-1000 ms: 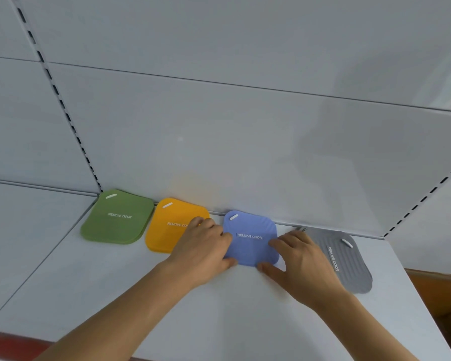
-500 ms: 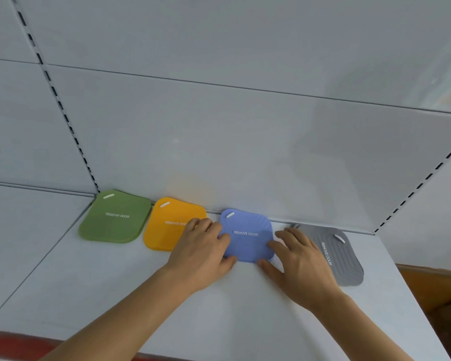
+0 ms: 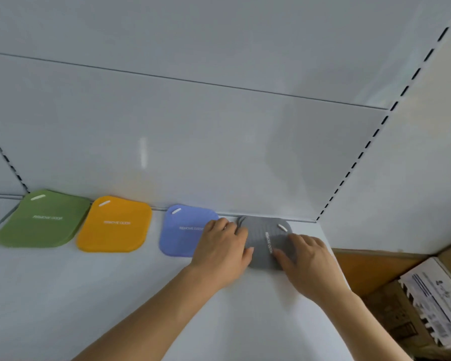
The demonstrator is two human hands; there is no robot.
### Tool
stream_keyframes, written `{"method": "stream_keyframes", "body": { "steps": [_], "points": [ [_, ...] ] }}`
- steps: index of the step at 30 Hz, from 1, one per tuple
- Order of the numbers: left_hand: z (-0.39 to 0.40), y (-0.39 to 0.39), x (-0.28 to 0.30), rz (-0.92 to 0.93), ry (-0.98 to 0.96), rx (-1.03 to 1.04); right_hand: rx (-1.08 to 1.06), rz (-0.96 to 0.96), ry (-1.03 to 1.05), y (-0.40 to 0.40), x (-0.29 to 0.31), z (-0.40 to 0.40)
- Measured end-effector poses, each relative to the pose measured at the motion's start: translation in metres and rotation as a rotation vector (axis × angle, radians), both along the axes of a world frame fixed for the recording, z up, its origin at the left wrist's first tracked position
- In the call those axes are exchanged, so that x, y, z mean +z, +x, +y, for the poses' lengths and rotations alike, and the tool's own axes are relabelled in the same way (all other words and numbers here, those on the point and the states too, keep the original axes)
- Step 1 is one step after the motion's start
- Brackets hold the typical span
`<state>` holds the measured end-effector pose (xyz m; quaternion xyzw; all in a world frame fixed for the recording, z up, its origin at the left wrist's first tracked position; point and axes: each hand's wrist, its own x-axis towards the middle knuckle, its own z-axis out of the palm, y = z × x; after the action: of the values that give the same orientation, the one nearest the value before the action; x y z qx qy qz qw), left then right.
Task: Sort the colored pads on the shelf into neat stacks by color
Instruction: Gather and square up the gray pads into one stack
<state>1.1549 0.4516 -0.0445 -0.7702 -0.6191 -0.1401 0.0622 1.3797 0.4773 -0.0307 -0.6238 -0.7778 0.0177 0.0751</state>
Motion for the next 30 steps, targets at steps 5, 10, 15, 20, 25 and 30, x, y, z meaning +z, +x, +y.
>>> {"method": "stream_keyframes", "body": {
  "steps": [5, 10, 15, 20, 25, 30],
  "points": [
    [0.003, 0.029, -0.003, 0.013, -0.043, 0.141, 0.112, 0.124, 0.010, 0.005, 0.003, 0.005],
    [-0.003, 0.041, -0.007, -0.002, -0.046, 0.263, 0.159, 0.390, 0.088, 0.009, -0.011, 0.010],
    [-0.001, 0.053, 0.005, -0.016, -0.127, 0.356, 0.052, 0.576, -0.121, 0.017, -0.004, 0.034],
    [0.009, 0.054, 0.016, -0.067, -0.217, 0.413, 0.088, 0.403, -0.059, 0.022, -0.013, 0.041],
    [0.023, 0.055, 0.020, -0.272, -0.194, 0.407, 0.097, 0.367, 0.012, 0.020, -0.026, 0.036],
    [0.038, 0.052, 0.028, -0.428, -0.223, 0.387, 0.093, 0.361, 0.025, 0.020, -0.027, 0.034]
  ]
}}
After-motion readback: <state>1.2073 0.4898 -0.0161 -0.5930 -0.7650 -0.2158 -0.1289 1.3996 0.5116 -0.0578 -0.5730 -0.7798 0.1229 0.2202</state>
